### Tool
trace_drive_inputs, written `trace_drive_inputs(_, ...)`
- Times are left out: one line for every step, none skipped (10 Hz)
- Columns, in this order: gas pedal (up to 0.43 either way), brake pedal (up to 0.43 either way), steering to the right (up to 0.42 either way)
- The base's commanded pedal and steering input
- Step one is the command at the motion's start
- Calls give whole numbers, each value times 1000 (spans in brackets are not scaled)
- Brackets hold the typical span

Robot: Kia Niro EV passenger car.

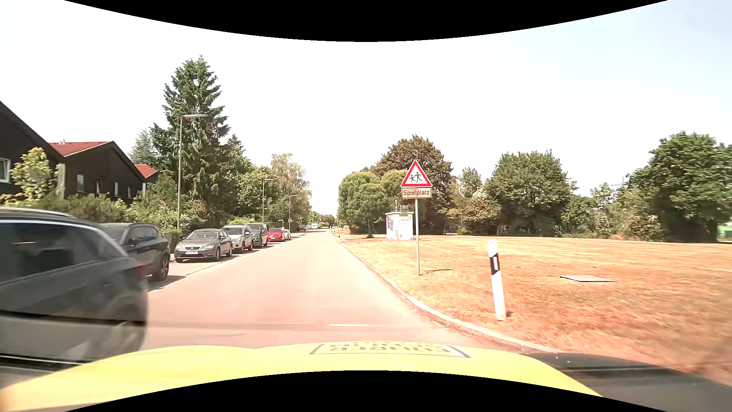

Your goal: Follow the waypoints while adhering to traffic rules and regulations

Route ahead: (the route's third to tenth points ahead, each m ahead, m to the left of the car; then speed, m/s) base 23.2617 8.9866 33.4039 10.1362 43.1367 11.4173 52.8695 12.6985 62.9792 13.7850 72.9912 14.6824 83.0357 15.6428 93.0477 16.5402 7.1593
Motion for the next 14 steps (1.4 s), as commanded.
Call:
trace_drive_inputs(177, 0, -139)
trace_drive_inputs(177, 0, -139)
trace_drive_inputs(177, 0, -139)
trace_drive_inputs(177, 0, -131)
trace_drive_inputs(177, 0, -108)
trace_drive_inputs(177, 0, -87)
trace_drive_inputs(197, 0, -63)
trace_drive_inputs(197, 0, -39)
trace_drive_inputs(197, 0, -26)
trace_drive_inputs(197, 0, -14)
trace_drive_inputs(197, 0, -11)
trace_drive_inputs(197, 0, -10)
trace_drive_inputs(189, 0, -10)
trace_drive_inputs(157, 0, -10)
